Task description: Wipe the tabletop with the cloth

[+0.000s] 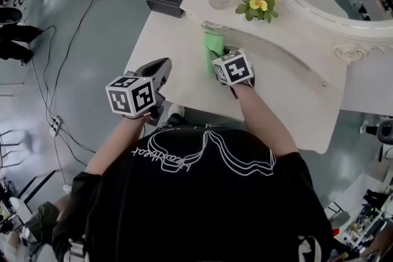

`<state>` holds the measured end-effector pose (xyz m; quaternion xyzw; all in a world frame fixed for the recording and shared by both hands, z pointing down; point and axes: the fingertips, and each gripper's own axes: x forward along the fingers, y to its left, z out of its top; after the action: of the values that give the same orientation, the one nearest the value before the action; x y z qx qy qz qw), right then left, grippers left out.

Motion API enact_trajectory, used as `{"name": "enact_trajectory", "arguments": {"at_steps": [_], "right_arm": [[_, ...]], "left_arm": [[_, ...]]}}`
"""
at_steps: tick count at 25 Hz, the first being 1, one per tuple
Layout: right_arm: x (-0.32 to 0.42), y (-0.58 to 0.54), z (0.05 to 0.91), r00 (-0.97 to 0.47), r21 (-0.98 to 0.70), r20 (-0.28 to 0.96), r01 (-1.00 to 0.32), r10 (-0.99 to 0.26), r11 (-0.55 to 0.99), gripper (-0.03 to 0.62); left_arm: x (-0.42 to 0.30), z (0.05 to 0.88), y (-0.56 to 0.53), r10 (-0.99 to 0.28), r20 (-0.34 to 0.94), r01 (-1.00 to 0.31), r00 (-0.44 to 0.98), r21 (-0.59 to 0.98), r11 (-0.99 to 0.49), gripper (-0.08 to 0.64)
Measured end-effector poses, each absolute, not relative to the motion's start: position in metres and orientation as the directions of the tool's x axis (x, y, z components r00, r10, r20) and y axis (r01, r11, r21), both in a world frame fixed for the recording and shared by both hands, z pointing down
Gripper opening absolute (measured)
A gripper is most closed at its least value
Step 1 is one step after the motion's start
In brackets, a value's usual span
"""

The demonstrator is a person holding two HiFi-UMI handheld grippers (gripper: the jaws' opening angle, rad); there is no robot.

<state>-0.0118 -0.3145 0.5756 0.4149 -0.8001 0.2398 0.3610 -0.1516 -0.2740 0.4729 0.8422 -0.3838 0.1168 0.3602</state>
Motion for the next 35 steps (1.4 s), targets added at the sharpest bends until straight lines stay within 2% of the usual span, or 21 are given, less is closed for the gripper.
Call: {"name": "enact_trajectory", "arguments": {"at_steps": [35], "right_arm": [[0.114, -0.263, 0.574, -0.332, -0.044, 0.786, -0.872, -0.522, 0.488, 0.058]], "left_arm": [[-0.044, 0.464, -0.206, -0.537, 0.474, -0.715, 0.698, 0.501, -0.487, 0.003]]}}
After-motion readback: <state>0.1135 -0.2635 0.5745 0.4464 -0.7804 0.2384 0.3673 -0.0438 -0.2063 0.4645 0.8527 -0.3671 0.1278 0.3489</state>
